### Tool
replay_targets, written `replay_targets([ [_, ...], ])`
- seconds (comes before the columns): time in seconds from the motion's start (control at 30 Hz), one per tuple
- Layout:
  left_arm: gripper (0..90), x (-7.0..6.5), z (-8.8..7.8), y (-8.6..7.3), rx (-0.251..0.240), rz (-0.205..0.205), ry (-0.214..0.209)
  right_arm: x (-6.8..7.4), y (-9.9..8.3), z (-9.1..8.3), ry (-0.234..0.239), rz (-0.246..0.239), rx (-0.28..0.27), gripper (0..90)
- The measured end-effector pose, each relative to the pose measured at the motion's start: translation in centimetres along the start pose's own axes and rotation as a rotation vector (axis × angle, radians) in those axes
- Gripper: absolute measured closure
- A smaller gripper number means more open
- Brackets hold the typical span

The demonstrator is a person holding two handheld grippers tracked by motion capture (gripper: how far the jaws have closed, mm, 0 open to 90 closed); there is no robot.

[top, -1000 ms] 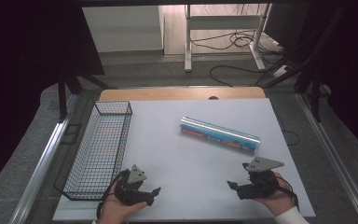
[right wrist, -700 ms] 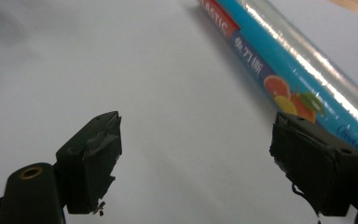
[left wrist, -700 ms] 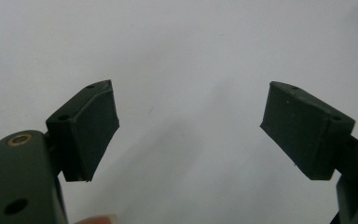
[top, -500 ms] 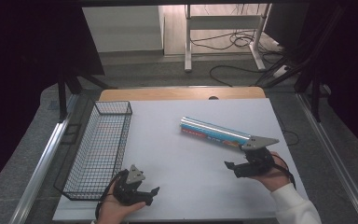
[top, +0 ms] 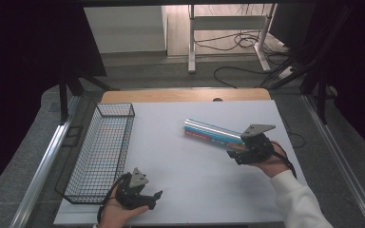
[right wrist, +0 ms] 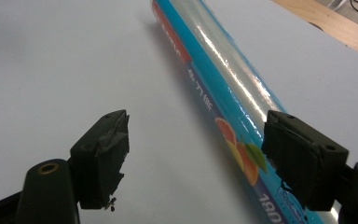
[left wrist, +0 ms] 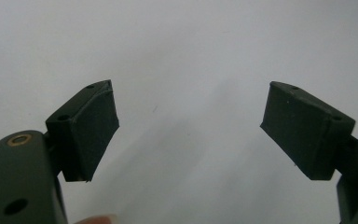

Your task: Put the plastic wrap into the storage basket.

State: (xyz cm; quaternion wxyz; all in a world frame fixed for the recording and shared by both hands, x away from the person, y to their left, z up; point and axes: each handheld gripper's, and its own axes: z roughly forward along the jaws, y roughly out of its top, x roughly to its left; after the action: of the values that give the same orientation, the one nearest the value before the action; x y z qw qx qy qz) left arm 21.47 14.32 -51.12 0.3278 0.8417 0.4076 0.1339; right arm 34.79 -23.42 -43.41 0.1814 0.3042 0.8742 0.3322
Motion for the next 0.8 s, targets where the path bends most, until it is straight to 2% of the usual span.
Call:
replay_targets([
  [0.2,17.8,-0.1,0.0,0.0,0.001,0.005,0.004,-0.5,0.9,1.0,0.004,-0.025,0.034,22.9],
  [0.43,17.8,-0.2,0.2,0.0,0.004,0.010,0.002,-2.0,2.4,2.4,-0.011,-0.054,0.090,23.4],
  [0.63,17.8,-0.2,0.2,-0.1,0.005,0.014,0.002,-2.9,3.3,4.4,0.010,-0.077,0.142,23.7],
  [0.67,17.8,-0.2,0.2,-0.1,0.006,0.016,0.001,-3.3,3.5,5.2,0.012,-0.086,0.163,23.2],
  [0.77,17.8,-0.2,0.3,-0.1,0.010,0.019,0.002,-3.7,3.6,6.0,0.015,-0.086,0.184,22.8],
  [0.8,17.8,-0.2,0.3,-0.1,0.010,0.020,0.003,-4.2,3.7,6.8,0.021,-0.085,0.200,22.4],
])
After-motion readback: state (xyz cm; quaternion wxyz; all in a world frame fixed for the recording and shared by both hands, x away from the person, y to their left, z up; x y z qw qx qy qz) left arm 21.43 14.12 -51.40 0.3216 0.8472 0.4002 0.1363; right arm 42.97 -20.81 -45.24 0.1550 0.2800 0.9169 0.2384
